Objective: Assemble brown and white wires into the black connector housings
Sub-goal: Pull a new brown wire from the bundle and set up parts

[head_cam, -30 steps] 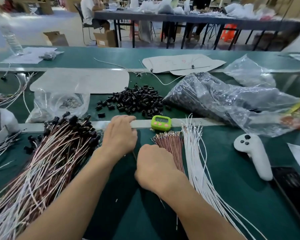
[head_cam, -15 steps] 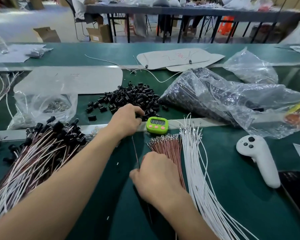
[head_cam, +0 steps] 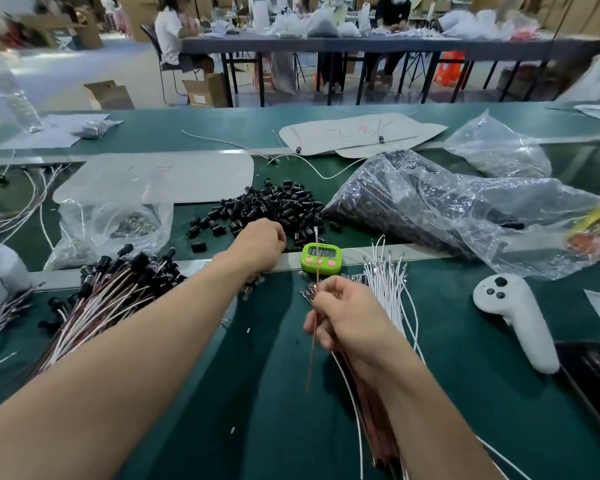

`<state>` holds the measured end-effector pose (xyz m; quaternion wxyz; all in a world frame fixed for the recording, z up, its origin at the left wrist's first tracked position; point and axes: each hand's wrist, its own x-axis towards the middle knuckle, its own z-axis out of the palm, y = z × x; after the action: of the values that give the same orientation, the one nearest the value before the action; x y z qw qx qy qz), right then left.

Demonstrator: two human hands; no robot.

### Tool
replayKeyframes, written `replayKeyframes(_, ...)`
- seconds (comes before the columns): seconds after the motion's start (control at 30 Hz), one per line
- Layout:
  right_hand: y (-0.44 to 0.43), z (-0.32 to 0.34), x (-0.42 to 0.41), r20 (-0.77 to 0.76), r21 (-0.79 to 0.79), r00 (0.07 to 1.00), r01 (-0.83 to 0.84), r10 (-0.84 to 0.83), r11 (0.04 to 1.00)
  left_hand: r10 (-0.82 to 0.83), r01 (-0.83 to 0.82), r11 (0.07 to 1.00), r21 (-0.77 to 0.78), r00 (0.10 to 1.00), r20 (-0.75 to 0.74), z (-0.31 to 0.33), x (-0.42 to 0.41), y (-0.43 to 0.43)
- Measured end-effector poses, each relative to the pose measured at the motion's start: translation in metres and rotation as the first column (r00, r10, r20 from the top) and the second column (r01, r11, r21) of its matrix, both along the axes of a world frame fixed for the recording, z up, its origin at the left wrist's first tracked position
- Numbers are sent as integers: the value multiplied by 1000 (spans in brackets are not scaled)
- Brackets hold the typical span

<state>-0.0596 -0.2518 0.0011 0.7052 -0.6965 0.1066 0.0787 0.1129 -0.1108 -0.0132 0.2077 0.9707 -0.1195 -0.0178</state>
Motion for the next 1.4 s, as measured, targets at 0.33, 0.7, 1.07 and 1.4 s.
replayKeyframes(0.33, 2, 2, 1, 8, 349, 996, 78, -87, 934, 189, -285, 582, -762, 958, -214, 19, -80, 26)
replayKeyframes(0.7, 18, -14, 3, 100, 265, 985, 110, -141, 958, 104, -355, 433, -829, 933, -345, 1, -166, 51)
replayKeyframes(1.07, 19, -22, 5, 266, 113, 954, 114, -140, 987, 117, -276, 427, -861, 961, -251, -3, -174, 43)
replayKeyframes(1.4, 25, -20, 3, 303, 83, 945, 101, -122, 991, 114, -243, 446, -861, 970, -215, -2, -177, 43)
